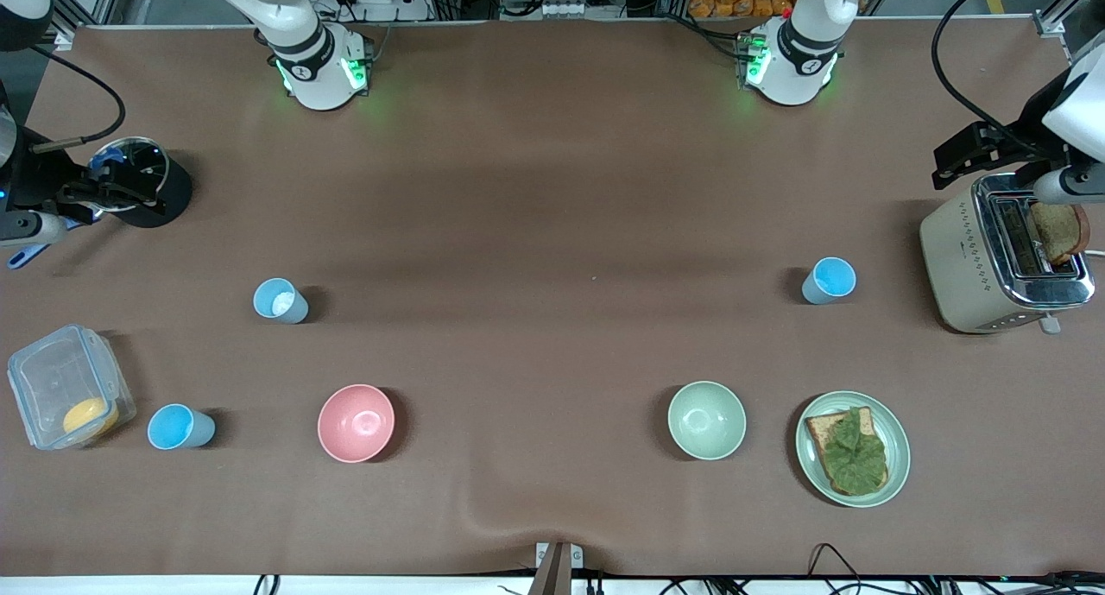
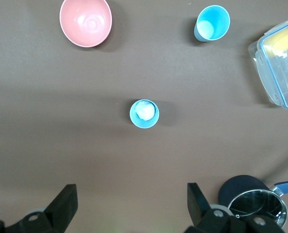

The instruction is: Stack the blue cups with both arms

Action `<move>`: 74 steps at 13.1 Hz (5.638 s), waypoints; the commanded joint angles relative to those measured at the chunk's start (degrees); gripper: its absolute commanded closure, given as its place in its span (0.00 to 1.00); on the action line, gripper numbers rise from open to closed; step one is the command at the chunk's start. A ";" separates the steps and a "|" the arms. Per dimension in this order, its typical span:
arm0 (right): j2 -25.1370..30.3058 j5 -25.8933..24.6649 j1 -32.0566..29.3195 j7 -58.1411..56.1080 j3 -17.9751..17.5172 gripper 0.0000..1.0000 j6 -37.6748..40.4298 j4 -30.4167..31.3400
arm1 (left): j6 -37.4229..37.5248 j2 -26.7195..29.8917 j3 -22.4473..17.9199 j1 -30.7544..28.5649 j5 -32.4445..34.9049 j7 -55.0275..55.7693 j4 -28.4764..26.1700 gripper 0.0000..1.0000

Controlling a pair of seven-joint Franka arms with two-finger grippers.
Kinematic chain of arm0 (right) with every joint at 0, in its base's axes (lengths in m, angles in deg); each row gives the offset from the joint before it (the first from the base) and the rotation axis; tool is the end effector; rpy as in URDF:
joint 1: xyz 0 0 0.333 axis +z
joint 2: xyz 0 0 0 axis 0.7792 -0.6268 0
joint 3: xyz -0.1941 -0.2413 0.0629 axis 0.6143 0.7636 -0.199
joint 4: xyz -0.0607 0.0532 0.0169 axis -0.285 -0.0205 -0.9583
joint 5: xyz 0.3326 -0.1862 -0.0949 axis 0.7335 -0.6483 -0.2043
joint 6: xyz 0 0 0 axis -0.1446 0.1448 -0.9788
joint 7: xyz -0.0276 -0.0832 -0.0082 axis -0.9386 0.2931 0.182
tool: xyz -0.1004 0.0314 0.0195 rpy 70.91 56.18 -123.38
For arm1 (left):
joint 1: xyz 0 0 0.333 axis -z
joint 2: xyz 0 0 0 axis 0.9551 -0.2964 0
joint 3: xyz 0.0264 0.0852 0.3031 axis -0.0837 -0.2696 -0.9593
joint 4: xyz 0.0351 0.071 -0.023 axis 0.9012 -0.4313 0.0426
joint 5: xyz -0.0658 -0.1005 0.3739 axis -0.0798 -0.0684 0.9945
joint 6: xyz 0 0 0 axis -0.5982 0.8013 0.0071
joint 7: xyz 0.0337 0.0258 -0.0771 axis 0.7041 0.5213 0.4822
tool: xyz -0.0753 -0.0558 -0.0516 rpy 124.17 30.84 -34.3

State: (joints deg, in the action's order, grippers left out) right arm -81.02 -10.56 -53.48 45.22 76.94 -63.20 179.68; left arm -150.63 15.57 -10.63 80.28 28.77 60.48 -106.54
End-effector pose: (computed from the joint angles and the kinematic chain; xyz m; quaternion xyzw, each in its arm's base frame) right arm 0.5606 -0.0093 0.5966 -0.9975 -0.0495 0.0465 0.0208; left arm 0.5451 -0.0514 0.6490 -0.9998 -0.0030 0.0182 0.0104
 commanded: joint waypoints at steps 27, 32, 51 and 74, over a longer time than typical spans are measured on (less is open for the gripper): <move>0.30 -0.81 -0.34 1.01 -0.34 0.00 -2.03 2.65 | -51.02 -13.05 0.45 -7.43 -0.51 -0.99 -44.93 0.00; 0.30 -0.81 -0.08 1.09 -0.34 0.00 -1.95 2.65 | -53.30 -16.12 0.45 -7.96 -0.51 -0.99 -44.23 0.00; 0.57 -2.39 4.05 7.25 -0.42 0.00 -2.74 3.00 | -52.87 -15.96 0.54 -8.05 -0.51 -0.46 -42.91 1.00; -14.53 -2.30 -2.70 -0.63 -0.16 0.00 -34.79 18.38 | -15.55 -9.19 12.31 -7.43 -1.38 8.07 -11.03 1.00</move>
State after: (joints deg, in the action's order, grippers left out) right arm -92.40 -12.13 -53.31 48.97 77.50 -95.10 198.43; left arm -171.05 5.72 0.54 73.22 27.47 67.90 -122.03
